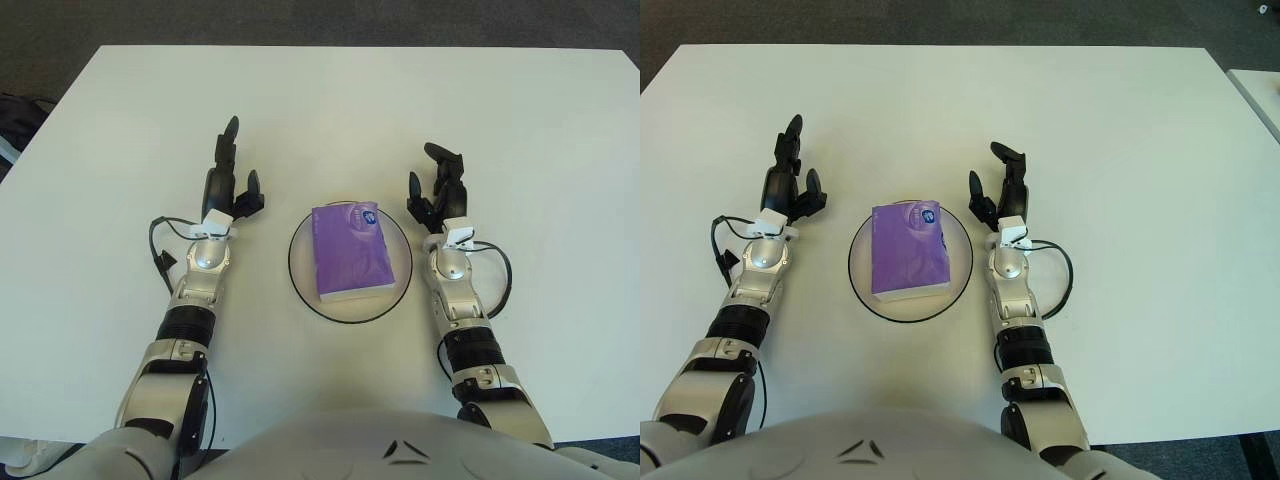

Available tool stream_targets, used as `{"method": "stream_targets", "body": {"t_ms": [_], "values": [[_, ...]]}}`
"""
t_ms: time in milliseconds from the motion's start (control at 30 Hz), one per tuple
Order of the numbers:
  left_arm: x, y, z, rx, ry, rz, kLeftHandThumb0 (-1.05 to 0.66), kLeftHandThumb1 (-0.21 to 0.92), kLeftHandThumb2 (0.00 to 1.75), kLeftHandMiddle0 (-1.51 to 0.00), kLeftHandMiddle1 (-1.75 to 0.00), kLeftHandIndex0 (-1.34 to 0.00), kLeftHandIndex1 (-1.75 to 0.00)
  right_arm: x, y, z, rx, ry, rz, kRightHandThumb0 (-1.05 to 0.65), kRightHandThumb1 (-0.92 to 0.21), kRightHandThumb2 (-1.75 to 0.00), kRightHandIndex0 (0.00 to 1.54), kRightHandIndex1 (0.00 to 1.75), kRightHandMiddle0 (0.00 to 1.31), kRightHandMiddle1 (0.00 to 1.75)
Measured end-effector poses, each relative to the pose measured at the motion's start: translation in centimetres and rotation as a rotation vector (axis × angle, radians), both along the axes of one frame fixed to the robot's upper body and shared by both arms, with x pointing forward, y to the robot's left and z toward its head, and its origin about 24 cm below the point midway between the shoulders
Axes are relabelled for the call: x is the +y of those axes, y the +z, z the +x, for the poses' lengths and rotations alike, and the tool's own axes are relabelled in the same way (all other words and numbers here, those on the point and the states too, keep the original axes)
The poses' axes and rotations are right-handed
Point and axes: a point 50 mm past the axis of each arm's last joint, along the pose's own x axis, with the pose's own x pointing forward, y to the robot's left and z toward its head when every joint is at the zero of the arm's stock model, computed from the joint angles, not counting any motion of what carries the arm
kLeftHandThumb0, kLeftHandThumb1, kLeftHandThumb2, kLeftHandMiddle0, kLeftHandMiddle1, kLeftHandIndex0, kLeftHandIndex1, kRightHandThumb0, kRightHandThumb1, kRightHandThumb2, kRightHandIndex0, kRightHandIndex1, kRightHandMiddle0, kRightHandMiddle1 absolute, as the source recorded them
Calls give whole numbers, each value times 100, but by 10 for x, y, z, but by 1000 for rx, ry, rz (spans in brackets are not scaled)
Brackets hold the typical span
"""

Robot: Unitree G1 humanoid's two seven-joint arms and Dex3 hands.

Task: Put the tissue paper into the plate.

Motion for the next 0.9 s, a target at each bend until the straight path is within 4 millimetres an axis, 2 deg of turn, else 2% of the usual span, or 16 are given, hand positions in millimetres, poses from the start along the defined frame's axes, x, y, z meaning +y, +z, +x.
{"method": "stream_targets", "body": {"t_ms": [267, 633, 900], "values": [[-2, 0, -6, -14, 6, -72, -66, 92, 92, -24, -5, 0, -55, -3, -1, -1, 2, -3, -7, -58, -92, -53, 48, 1, 0, 93], [-2, -4, -14, -15, -44, -325, -63, 92, 90, -32, -5, 0, -67, -6, -1, -2, 3, 4, -20, -57, -92, -52, 48, 0, 0, 93], [-10, -2, -21, -34, -101, -347, -60, 92, 90, -35, -5, 0, -71, -7, -1, -5, -1, 12, -25, -57, -92, -53, 48, 0, 0, 92]]}}
